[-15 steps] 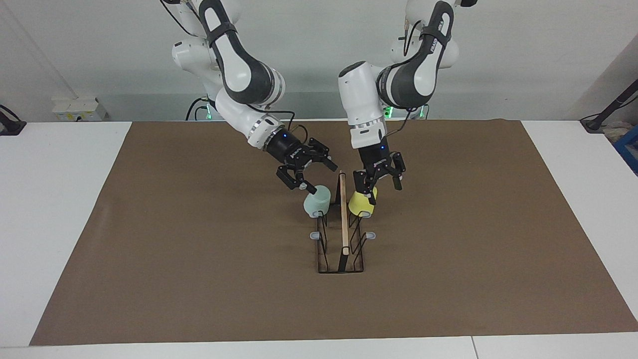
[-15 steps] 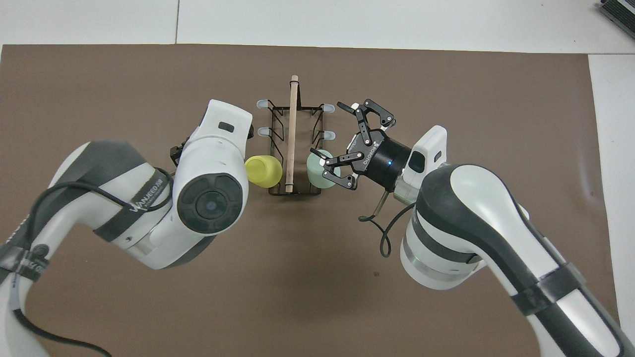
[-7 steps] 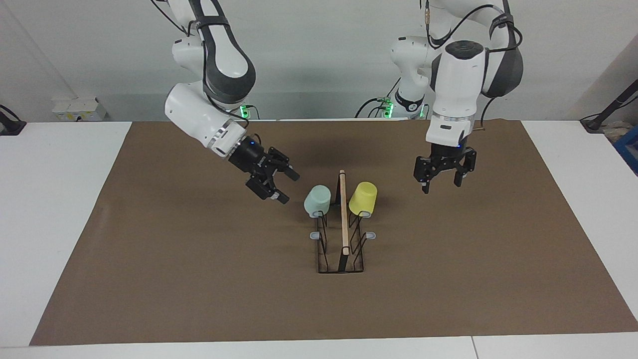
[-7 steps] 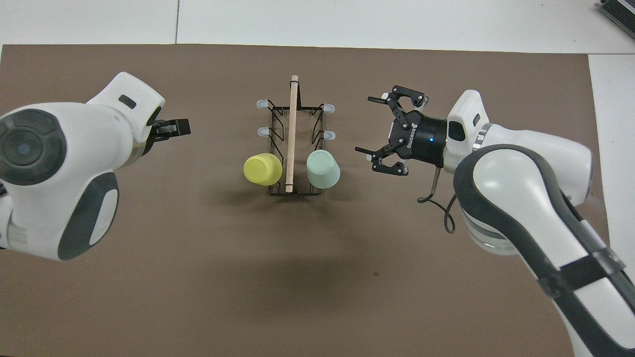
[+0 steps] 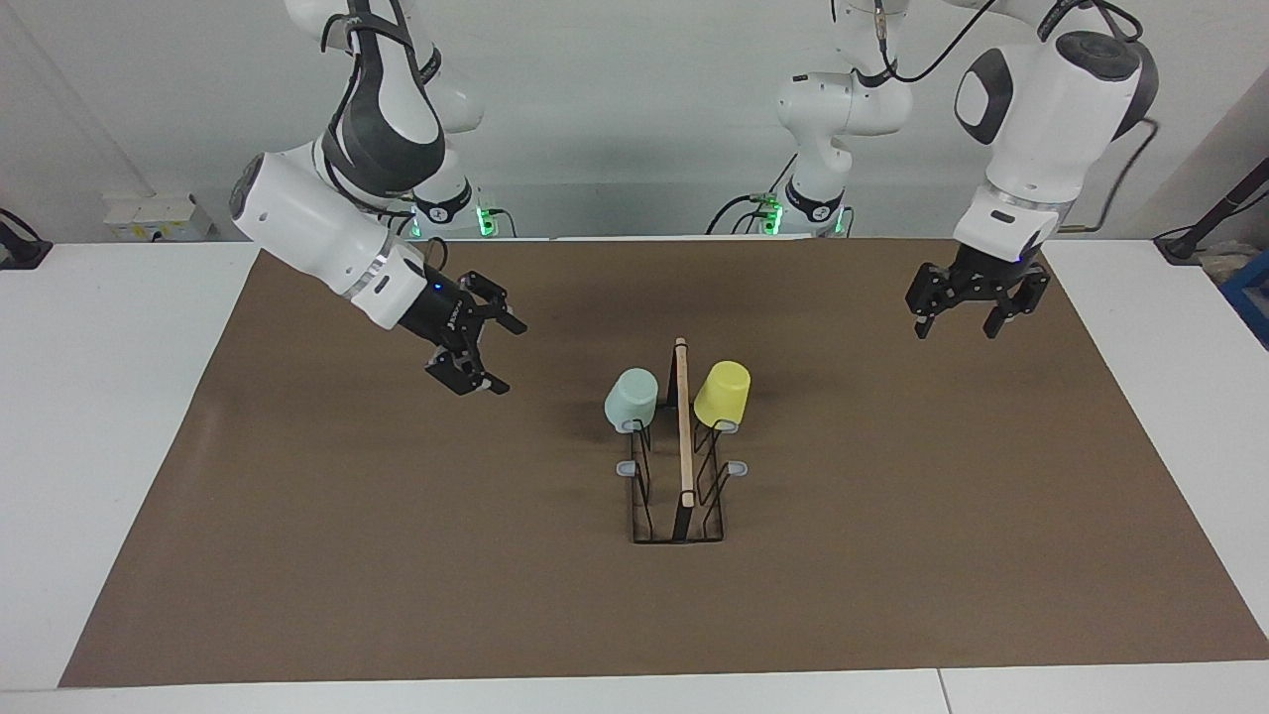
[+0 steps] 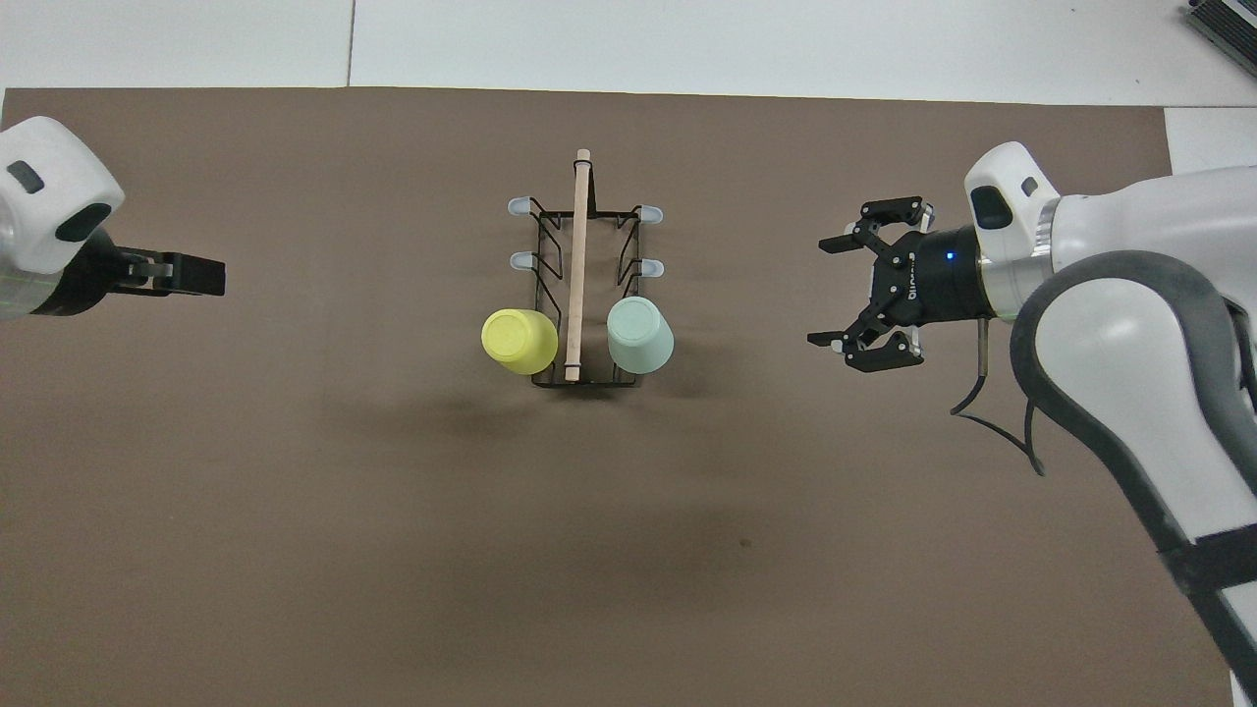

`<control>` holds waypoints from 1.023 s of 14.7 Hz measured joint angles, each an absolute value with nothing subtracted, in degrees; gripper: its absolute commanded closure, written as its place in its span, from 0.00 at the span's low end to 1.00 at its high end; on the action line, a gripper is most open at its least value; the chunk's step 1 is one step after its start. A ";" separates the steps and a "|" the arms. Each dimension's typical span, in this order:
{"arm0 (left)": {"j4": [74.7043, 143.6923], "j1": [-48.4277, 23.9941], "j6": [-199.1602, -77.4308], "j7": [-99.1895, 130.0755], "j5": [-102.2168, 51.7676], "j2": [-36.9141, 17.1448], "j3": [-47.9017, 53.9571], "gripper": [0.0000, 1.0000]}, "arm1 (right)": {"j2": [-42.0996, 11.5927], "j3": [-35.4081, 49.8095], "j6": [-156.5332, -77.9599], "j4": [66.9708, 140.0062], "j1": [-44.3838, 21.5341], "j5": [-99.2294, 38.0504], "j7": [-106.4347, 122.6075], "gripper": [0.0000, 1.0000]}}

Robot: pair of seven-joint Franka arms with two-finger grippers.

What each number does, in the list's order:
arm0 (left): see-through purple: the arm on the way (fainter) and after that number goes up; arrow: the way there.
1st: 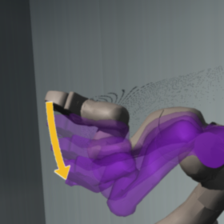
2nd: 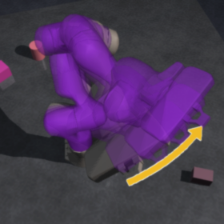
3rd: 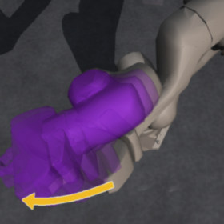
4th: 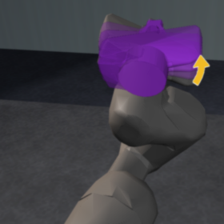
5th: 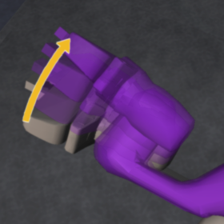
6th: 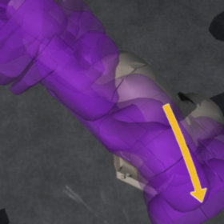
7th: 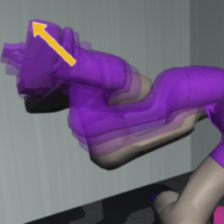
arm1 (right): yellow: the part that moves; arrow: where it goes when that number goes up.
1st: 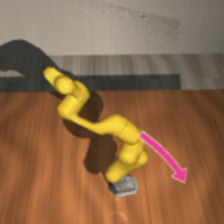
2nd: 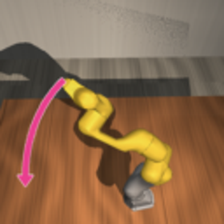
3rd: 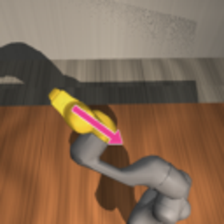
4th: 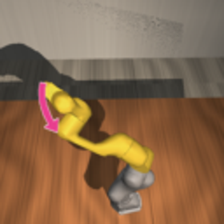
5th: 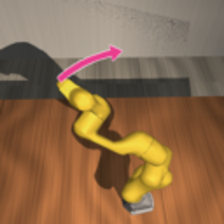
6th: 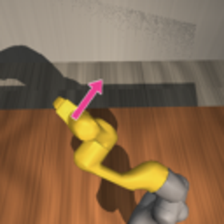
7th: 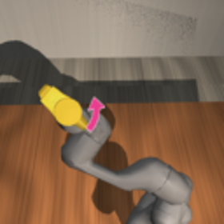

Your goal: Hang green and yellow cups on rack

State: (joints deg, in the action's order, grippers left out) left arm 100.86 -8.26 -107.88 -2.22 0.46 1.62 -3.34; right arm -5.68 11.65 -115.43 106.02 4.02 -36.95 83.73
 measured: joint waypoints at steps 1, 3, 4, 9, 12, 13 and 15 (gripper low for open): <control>99.07 -7.72 -105.45 -3.39 0.06 1.45 -3.35 0.05 | -5.66 11.61 -113.15 104.94 4.47 -33.20 78.82 0.00; 94.99 -6.80 -100.71 -5.51 -0.46 0.51 -3.34 0.05 | -5.57 11.60 -107.52 102.34 5.39 -27.33 69.16 0.00; 92.86 -6.28 -98.40 -6.75 -0.52 -0.21 -3.35 0.05 | -5.46 11.59 -104.46 100.62 5.91 -25.18 64.78 0.00; 88.44 -5.37 -92.47 -9.17 -0.86 -2.60 -3.26 0.00 | -4.28 11.49 -94.96 94.76 8.74 -19.53 46.56 0.00; 88.44 -5.37 -91.08 -9.23 -0.93 -2.56 -3.23 0.00 | -3.55 11.61 -91.77 94.31 8.73 -15.99 36.27 0.00; 88.44 -5.37 -90.37 -9.23 -0.94 -2.44 -3.23 0.00 | -3.10 11.76 -90.53 94.27 8.55 -14.17 32.81 0.00; 89.14 -5.36 -88.78 -9.24 -0.95 -1.68 -3.24 0.00 | -1.92 12.06 -87.63 94.02 8.46 -12.02 25.88 0.00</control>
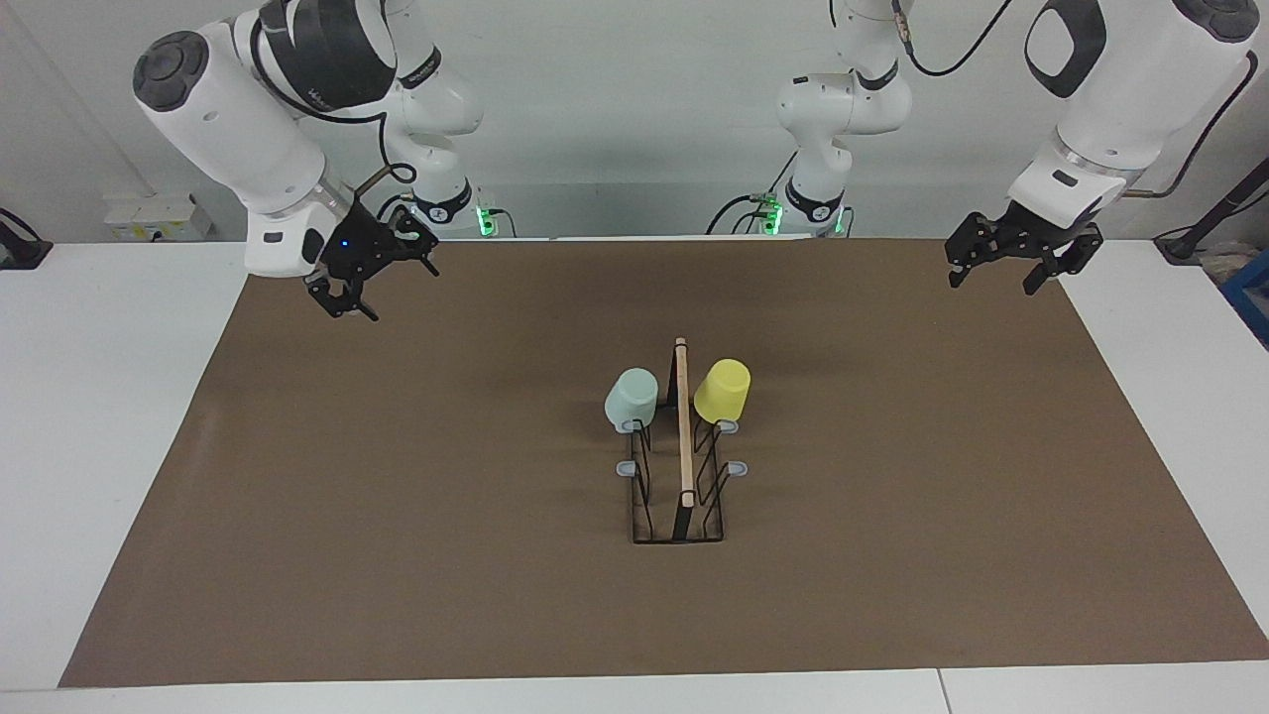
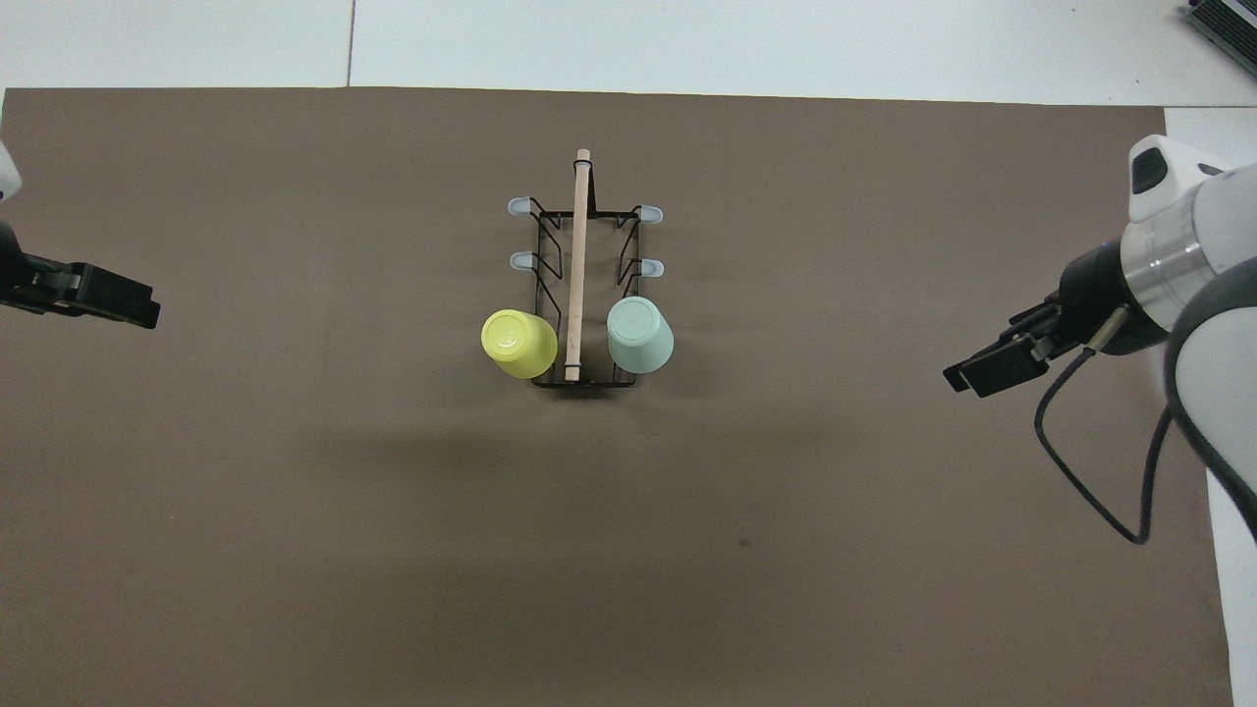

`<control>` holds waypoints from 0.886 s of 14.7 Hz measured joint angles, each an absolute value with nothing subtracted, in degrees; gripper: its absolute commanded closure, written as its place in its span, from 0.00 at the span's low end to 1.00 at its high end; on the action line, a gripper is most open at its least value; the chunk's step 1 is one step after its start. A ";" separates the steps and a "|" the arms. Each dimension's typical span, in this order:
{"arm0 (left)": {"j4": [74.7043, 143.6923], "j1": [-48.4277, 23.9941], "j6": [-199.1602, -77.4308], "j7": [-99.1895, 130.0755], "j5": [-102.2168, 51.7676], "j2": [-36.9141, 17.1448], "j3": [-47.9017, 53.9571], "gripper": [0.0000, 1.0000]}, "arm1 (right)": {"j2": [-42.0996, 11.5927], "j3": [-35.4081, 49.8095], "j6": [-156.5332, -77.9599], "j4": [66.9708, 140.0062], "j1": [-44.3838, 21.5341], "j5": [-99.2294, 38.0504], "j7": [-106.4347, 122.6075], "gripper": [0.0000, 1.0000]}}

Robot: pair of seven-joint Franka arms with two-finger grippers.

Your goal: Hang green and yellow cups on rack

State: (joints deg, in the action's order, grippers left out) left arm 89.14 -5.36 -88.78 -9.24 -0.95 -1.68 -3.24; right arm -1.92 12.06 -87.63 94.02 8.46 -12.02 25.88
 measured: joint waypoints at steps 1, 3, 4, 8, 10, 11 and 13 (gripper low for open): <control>90.06 -5.36 -88.78 -9.24 -0.95 -1.00 -3.25 0.00 | -1.20 12.16 -86.39 93.83 8.44 -11.54 21.41 0.00; 91.63 -5.33 -89.46 -9.23 -0.95 0.07 -3.26 0.00 | 0.18 12.47 -84.30 93.57 7.73 -10.27 11.26 0.00; 92.01 -5.30 -89.65 -9.22 -0.95 0.30 -3.27 0.00 | 0.64 12.58 -83.72 93.55 6.92 -9.81 8.04 0.00; 92.39 -5.26 -89.67 -9.22 -0.95 0.42 -3.27 0.00 | 0.99 12.63 -84.42 93.70 6.13 -9.61 4.55 0.00; 92.47 -5.24 -89.67 -9.22 -0.95 0.47 -3.26 0.00 | 0.98 12.21 -86.72 93.95 6.78 -9.61 4.53 0.00; 92.53 -5.23 -89.66 -9.22 -0.95 0.52 -3.27 0.00 | 0.94 12.13 -88.47 94.05 7.20 -9.61 4.53 0.00; 92.61 -5.20 -89.66 -9.22 -0.95 0.64 -3.27 0.00 | 0.85 12.04 -89.91 94.09 7.63 -9.61 4.53 0.00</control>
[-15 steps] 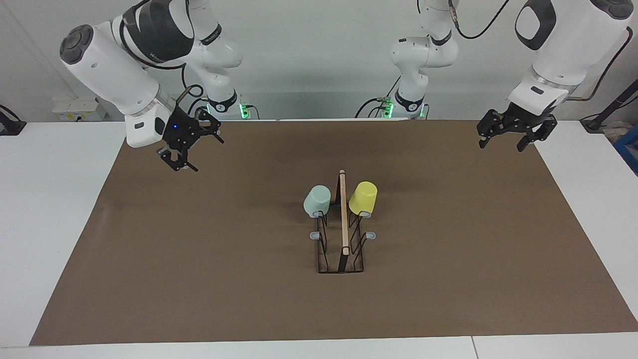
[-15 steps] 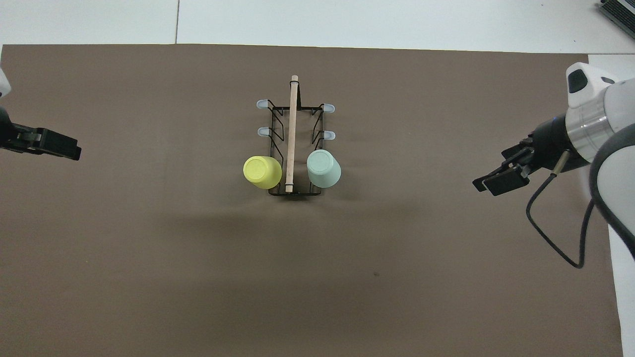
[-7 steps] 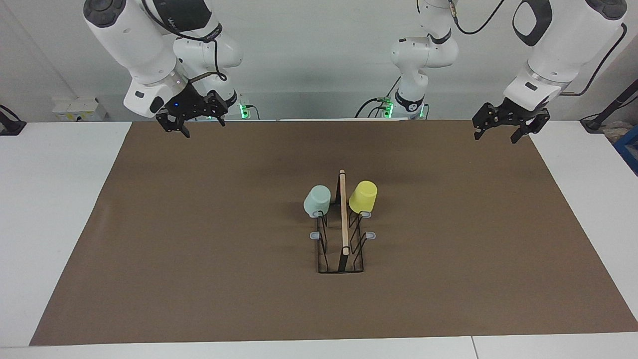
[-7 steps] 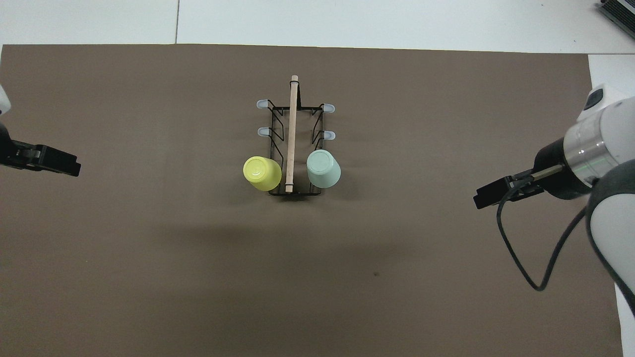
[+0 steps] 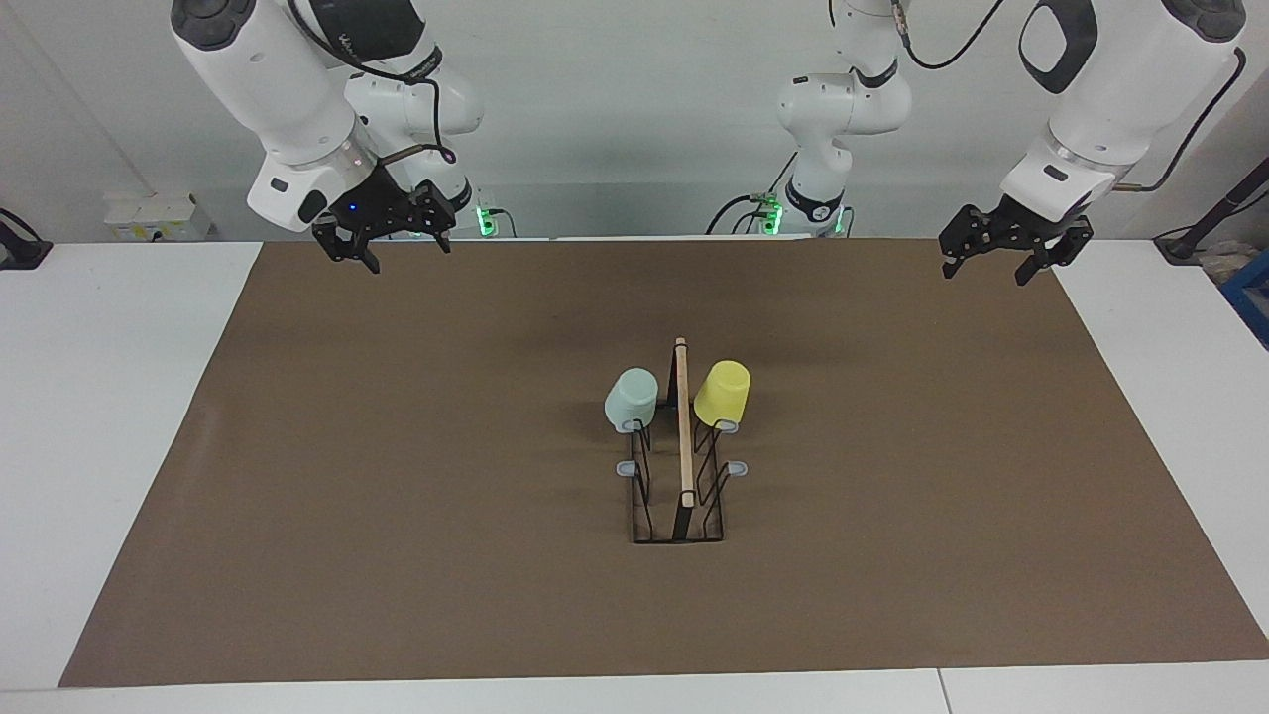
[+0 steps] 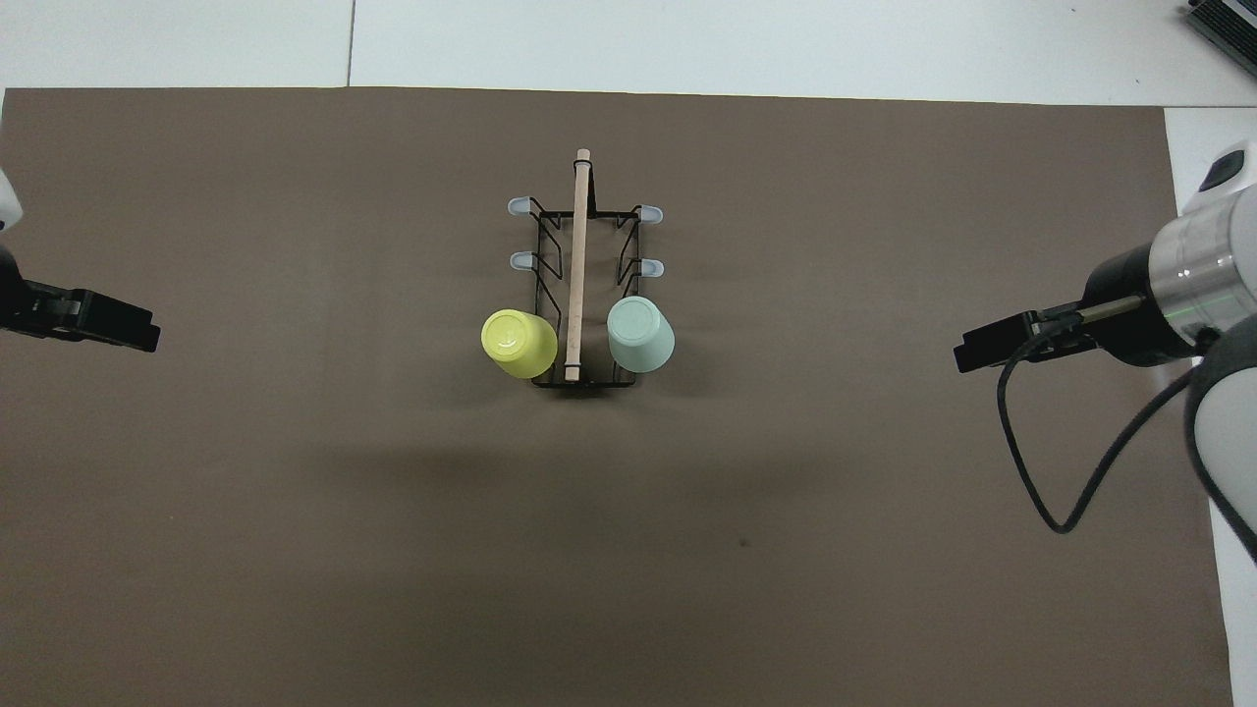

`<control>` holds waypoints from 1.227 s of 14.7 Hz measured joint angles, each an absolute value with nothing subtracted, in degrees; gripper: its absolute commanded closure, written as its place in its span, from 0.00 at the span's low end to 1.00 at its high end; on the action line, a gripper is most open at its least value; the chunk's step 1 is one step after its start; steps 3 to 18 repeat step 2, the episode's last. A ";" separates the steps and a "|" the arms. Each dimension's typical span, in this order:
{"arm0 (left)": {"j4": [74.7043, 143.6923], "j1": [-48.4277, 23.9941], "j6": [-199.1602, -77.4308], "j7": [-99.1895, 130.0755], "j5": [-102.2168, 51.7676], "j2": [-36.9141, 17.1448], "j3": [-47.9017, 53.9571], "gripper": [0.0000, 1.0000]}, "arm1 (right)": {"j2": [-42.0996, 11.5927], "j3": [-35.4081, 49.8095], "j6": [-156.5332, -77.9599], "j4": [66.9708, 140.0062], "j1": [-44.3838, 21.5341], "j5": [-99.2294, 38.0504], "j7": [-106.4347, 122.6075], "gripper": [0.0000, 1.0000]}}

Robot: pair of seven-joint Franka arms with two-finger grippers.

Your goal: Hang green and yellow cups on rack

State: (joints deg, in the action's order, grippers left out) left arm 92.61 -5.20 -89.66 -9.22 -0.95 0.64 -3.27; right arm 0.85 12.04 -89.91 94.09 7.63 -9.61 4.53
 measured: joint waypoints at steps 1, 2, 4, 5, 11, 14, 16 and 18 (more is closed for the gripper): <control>92.62 -5.19 -89.66 -9.22 -0.95 0.67 -3.27 0.00 | 0.85 12.03 -90.02 94.10 7.75 -9.60 4.51 0.00; 92.62 -5.19 -89.66 -9.22 -0.95 0.69 -3.27 0.00 | 0.85 12.00 -90.05 94.11 7.87 -9.59 4.42 0.00; 92.62 -5.19 -89.66 -9.22 -0.95 0.69 -3.27 0.00 | 0.85 12.00 -90.05 94.11 7.87 -9.59 4.42 0.00; 92.62 -5.19 -89.66 -9.22 -0.95 0.69 -3.27 0.00 | 0.85 12.00 -90.05 94.11 7.87 -9.59 4.42 0.00; 92.62 -5.19 -89.66 -9.22 -0.95 0.69 -3.27 0.00 | 0.85 12.00 -90.05 94.11 7.87 -9.59 4.42 0.00; 92.62 -5.19 -89.66 -9.22 -0.95 0.69 -3.27 0.00 | 0.85 12.00 -90.05 94.11 7.87 -9.59 4.42 0.00; 92.62 -5.19 -89.66 -9.22 -0.95 0.69 -3.27 0.00 | 0.85 12.00 -90.05 94.11 7.87 -9.59 4.42 0.00; 92.62 -5.19 -89.66 -9.22 -0.95 0.69 -3.27 0.00 | 0.85 12.00 -90.05 94.11 7.87 -9.59 4.42 0.00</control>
